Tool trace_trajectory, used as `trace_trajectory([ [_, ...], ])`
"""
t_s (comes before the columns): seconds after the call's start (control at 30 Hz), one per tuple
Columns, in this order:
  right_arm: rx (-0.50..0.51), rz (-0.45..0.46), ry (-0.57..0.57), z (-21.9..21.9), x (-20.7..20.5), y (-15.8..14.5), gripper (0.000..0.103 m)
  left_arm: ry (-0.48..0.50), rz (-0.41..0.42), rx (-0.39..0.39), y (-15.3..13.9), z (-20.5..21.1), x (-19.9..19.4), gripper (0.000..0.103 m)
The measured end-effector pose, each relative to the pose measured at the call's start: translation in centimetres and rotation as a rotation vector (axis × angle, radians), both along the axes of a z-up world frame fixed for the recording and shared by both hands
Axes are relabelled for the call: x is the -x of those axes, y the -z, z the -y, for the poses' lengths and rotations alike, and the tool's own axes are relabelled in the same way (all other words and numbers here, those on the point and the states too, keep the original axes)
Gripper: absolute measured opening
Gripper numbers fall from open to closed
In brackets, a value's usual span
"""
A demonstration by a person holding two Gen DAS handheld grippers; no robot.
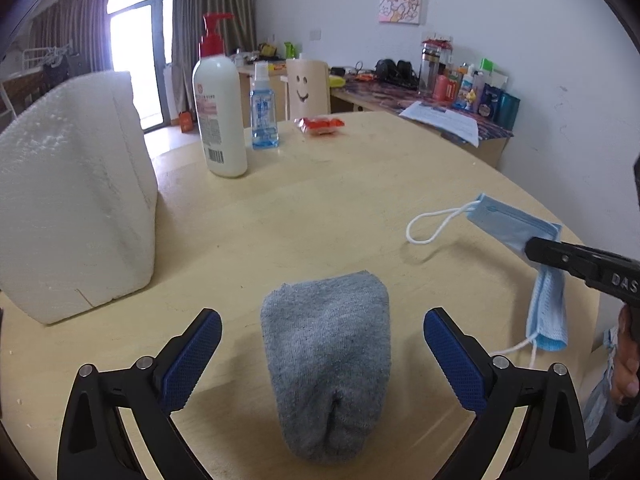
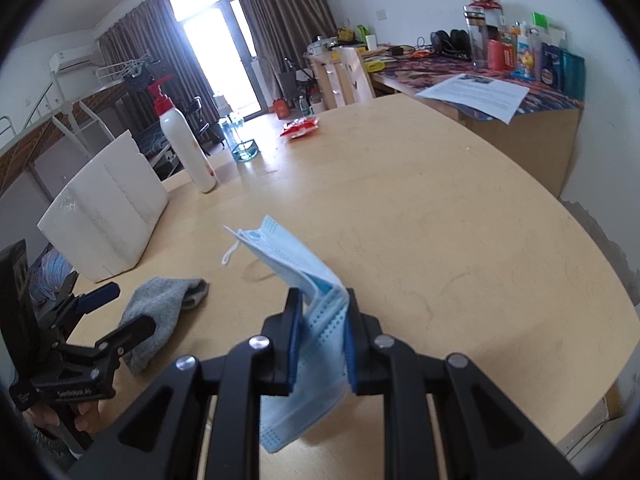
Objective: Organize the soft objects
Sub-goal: 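Close the left tool on the grey sock while the right tool holds the mask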
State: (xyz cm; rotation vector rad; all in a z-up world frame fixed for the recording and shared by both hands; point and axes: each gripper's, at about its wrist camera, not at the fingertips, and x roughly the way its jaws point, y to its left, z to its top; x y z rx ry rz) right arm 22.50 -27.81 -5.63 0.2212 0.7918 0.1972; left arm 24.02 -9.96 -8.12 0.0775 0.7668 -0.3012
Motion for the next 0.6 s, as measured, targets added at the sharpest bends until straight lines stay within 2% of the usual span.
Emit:
trace_trajectory([
  [0.1,0.000,-0.006,-0.003,0.1,0.2,0.3,0.022,0.000,-0.038,0.003,0.6,0.2,-0.6,0.096],
  [0.37,-0.001,-0.004,-0.017,0.0,0.4,0.3,0.023,0.009,-0.072,-0.017,1.5,0.7,-1.0,0.083],
  [0.47,-0.004,-0.007,-0.017,0.0,0.3,0.4,0.023,0.015,-0.090,-0.013,1.9,0.7,-1.2,0.076],
  [0.53,-0.003,-0.010,-0.016,0.1,0.2,0.5,0.023,0.016,-0.104,-0.008,2.0,0.6,-1.3,0.067],
  [0.6,-0.001,-0.013,-0.016,0.2,0.1,0.5,0.023,0.020,-0.113,0.000,2.1,0.6,-1.3,0.063],
])
